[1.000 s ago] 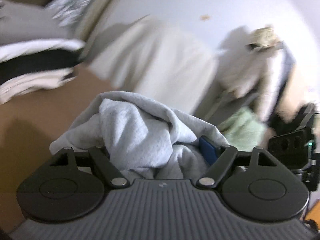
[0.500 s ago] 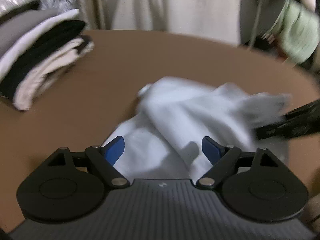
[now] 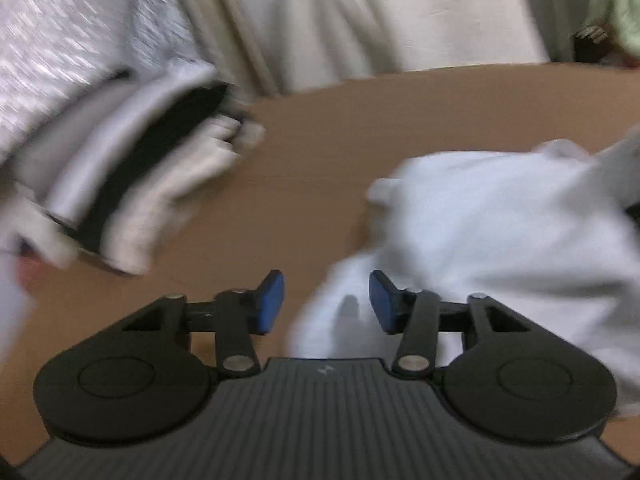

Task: Fold clothes
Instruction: 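Lift the grey t-shirt with both grippers and shake it loose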

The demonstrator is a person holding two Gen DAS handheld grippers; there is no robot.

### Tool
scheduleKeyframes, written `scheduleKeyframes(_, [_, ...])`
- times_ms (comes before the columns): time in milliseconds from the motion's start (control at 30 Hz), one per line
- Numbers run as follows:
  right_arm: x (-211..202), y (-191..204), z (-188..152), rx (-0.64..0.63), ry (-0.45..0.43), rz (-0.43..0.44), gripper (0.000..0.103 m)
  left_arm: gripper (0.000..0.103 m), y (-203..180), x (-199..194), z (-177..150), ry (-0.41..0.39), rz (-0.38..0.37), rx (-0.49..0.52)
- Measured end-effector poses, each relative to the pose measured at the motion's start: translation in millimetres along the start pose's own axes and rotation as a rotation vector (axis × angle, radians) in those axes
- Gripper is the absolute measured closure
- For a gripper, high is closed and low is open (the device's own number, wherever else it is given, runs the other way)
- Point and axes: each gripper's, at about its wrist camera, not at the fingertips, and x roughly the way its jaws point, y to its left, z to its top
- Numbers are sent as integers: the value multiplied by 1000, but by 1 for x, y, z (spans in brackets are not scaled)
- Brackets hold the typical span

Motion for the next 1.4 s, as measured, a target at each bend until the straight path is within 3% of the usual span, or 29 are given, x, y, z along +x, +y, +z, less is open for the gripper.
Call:
scheduleKeyframes(67, [-4, -6, 3, 40, -16, 38, 83, 57, 12, 1, 0, -1, -36, -29])
scheduleKeyframes(200, [-7, -14, 4, 121, -34, 117, 83, 53, 37, -11, 5, -22, -293, -208])
scheduleKeyframes(367, [-9, -13, -2, 213, -33, 191, 83, 40, 25, -37, 3, -99, -566, -203])
scheduleKeyframes(667, [-38, -4, -3, 248, -113, 270, 83, 25, -5, -44, -9, -77, -762, -152])
scheduleKeyframes(733, [-42, -1, -4, 254, -124, 312, 83, 14, -6, -40, -9, -38, -831, -197])
scheduleKeyframes(800, [-45, 3, -3, 252, -133, 345, 83, 7, -5, -33, -11, -23, -848, -258])
scheduleKeyframes(900, [-50, 3, -4, 253, -140, 394, 83, 7, -3, -24, -14, 1, -874, -350])
scheduleKeyframes(933, [-51, 3, -4, 256, -143, 412, 83, 14, -3, -20, -15, 8, -881, -380])
scheduleKeyframes(967, [-52, 3, -4, 260, -146, 426, 83, 21, -4, -22, -16, -18, -840, -377])
scheduleKeyframes(1033, [-54, 2, -3, 258, -153, 429, 83, 64, -8, -25, -18, -62, -773, -319])
scheduleKeyframes(1100, [-54, 2, -2, 247, -152, 406, 83, 87, -13, -28, -17, -65, -737, -258])
scheduleKeyframes(1200, [-49, -3, -2, 290, -141, 399, 78, 93, -18, -35, -14, -78, -691, -221])
scheduleKeyframes(1300, [-48, -9, 0, 331, -138, 314, 57, 93, -17, -43, -10, -119, -664, -173])
scheduleKeyframes(1400, [-47, -14, -2, 329, -140, 260, 56, 95, -4, -50, -4, -160, -609, -160])
